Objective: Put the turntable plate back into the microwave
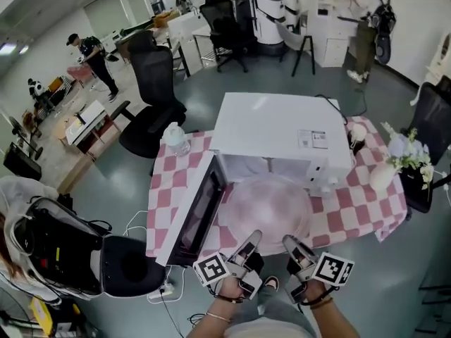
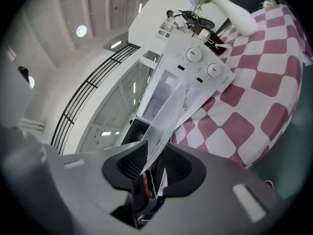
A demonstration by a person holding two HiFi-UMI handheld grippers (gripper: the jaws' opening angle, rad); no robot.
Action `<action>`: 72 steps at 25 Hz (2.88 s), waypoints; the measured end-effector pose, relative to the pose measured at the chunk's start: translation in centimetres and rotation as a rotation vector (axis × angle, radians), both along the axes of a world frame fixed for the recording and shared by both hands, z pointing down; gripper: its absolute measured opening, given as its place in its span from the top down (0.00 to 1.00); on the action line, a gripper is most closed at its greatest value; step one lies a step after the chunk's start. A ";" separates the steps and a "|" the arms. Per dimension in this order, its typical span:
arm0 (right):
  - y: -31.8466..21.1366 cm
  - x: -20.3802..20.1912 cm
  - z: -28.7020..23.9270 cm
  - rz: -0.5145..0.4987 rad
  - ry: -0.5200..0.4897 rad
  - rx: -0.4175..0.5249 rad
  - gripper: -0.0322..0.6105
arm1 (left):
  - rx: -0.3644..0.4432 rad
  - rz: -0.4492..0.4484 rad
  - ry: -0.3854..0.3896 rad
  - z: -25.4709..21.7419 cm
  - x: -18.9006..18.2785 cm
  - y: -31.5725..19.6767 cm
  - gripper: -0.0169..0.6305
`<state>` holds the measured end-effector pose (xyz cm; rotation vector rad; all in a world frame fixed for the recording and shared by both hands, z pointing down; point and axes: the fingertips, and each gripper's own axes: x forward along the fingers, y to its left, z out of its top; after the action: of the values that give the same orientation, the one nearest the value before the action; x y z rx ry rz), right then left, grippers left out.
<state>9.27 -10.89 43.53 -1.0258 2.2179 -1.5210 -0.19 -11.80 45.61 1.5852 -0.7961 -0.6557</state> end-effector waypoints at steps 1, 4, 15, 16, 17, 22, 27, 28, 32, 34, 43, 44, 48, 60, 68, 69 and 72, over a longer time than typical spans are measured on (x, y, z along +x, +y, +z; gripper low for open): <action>-0.5 -0.2 0.1 -0.015 -0.002 0.013 0.79 | 0.003 -0.006 -0.001 0.4 -0.1 -0.4 0.90; -2.2 -0.6 0.6 -0.036 0.002 0.030 0.79 | -0.008 -0.027 0.021 1.7 -0.3 -1.7 0.90; -5.7 0.0 3.9 -0.071 0.020 -0.009 0.79 | -0.078 -0.124 0.160 4.4 0.3 -4.6 0.92; -6.1 0.0 4.2 -0.073 0.023 -0.010 0.79 | -0.078 -0.130 0.165 4.5 0.3 -4.9 0.92; -6.4 0.0 4.4 -0.076 0.027 -0.009 0.79 | -0.077 -0.136 0.171 4.7 0.3 -5.3 0.92; -8.0 -0.1 5.2 -0.112 0.076 -0.006 0.79 | -0.080 -0.172 0.209 5.7 0.3 -6.6 0.92; -8.7 -0.2 5.9 -0.121 0.092 -0.027 0.79 | -0.087 -0.184 0.229 6.2 0.1 -7.3 0.92; -8.8 -0.2 6.0 -0.118 0.094 -0.031 0.79 | -0.083 -0.182 0.227 6.2 0.1 -7.4 0.92; -9.2 -0.1 6.1 -0.106 0.100 -0.038 0.78 | -0.062 -0.174 0.210 6.2 0.0 -8.1 0.92; -9.4 -0.1 6.0 -0.108 0.093 -0.038 0.75 | -0.057 -0.177 0.212 6.1 0.0 -8.5 0.92; -8.9 0.8 5.6 -0.092 0.067 -0.055 0.72 | -0.047 -0.203 0.226 5.6 -0.2 -10.0 0.92; -8.8 0.9 5.5 -0.090 0.068 -0.057 0.72 | -0.047 -0.204 0.221 5.6 -0.2 -10.2 0.92; -7.9 1.4 5.3 -0.094 0.093 -0.052 0.72 | -0.047 -0.206 0.192 5.8 -0.2 -10.9 0.92; -7.4 5.5 8.0 0.010 0.227 -0.100 0.72 | -0.029 -0.223 0.192 6.0 0.3 -14.0 0.91; -7.9 7.3 9.4 0.068 0.327 -0.105 0.72 | -0.014 -0.224 0.176 6.3 0.5 -15.9 0.91; -8.0 7.5 9.5 0.075 0.341 -0.102 0.72 | -0.011 -0.224 0.173 6.3 0.5 -16.2 0.91; -8.2 8.1 9.8 0.088 0.383 -0.095 0.72 | -0.003 -0.225 0.166 6.4 0.5 -16.9 0.91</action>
<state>17.38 -19.07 53.32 -1.5354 2.3183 -1.5062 0.29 -28.68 52.00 1.4290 -0.8572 -0.9351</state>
